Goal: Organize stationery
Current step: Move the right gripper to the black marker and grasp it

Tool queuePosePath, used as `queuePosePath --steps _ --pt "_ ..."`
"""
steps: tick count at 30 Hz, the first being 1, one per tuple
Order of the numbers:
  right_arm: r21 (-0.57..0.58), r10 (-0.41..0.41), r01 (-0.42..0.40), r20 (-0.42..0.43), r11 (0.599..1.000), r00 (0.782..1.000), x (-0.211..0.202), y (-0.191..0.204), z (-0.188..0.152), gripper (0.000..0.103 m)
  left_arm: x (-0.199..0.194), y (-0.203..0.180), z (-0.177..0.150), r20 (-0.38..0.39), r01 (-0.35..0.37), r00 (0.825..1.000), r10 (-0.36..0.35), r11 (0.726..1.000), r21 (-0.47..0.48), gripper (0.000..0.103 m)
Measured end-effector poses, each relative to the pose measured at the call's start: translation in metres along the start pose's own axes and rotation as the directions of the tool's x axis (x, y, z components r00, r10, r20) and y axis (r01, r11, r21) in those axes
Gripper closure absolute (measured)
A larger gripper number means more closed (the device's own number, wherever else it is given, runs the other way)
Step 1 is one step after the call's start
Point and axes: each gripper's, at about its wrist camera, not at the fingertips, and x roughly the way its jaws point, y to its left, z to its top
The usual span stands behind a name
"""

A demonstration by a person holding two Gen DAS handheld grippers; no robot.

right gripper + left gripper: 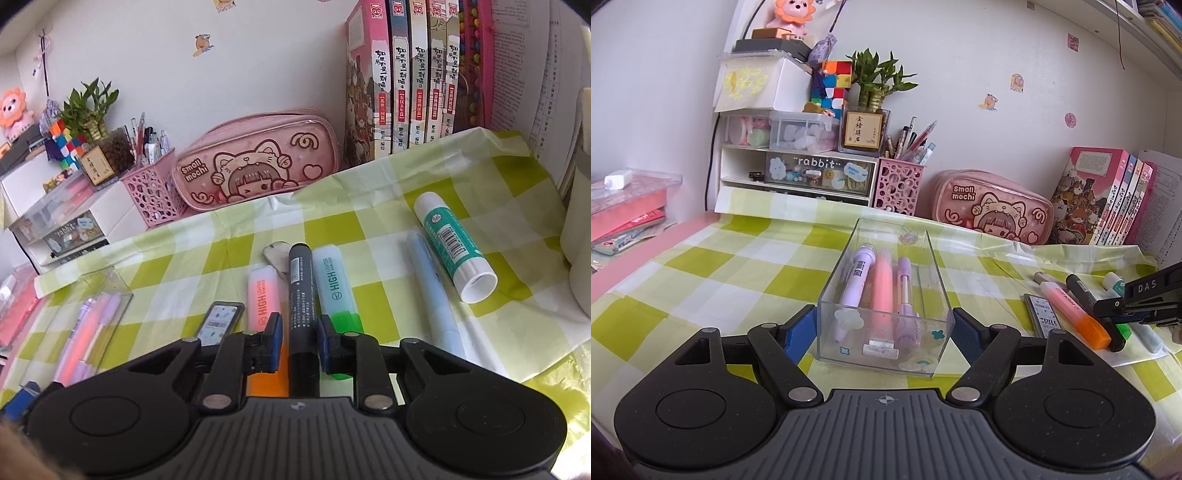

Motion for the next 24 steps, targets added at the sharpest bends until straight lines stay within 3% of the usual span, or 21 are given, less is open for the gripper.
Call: queuePosePath --steps 13,24 --pt "-0.125 -0.108 0.110 0.023 0.986 0.994 0.011 0.019 -0.008 0.087 0.001 -0.001 0.000 0.001 -0.003 1.000 0.003 1.000 -0.002 0.028" --pt "-0.048 -0.039 0.042 0.053 0.998 0.998 -0.010 0.019 0.002 0.087 0.001 -0.001 0.000 0.001 -0.002 1.000 0.002 1.000 -0.002 0.027"
